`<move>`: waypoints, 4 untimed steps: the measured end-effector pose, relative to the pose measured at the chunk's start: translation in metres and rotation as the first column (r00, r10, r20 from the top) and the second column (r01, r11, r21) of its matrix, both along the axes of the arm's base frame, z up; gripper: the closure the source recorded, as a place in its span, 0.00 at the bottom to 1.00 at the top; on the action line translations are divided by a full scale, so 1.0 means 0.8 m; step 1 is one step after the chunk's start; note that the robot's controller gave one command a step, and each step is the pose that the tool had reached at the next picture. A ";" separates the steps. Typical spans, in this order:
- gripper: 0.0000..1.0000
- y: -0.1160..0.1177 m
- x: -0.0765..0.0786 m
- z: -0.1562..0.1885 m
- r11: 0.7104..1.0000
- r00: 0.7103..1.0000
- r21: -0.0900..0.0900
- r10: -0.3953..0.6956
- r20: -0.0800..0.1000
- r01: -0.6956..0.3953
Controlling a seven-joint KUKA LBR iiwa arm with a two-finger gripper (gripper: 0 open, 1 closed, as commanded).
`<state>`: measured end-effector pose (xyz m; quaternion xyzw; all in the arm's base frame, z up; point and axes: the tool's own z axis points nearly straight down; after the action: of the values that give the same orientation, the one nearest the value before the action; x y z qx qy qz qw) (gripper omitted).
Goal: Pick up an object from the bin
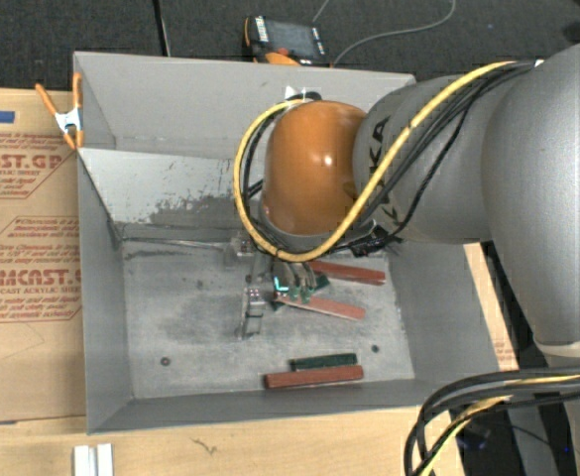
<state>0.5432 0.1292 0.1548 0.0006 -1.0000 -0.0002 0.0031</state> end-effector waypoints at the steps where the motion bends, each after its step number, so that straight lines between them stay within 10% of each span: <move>1: 0.00 -0.079 0.061 -0.096 1.000 1.000 -0.004 0.023 0.003 -0.023; 2: 0.00 -0.140 -0.006 -0.105 0.971 0.971 -0.001 0.238 0.008 -0.238; 3: 0.00 -0.089 -0.057 -0.105 0.951 0.951 0.001 0.310 0.009 -0.310; 4: 0.00 -0.135 -0.068 -0.105 0.810 0.810 -0.003 0.587 0.013 -0.587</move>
Offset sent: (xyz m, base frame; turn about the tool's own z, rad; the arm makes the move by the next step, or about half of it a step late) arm 0.0491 -0.0586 -0.0720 -0.0275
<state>0.4889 0.0213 0.0707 0.3090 -0.9511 0.0003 -0.0036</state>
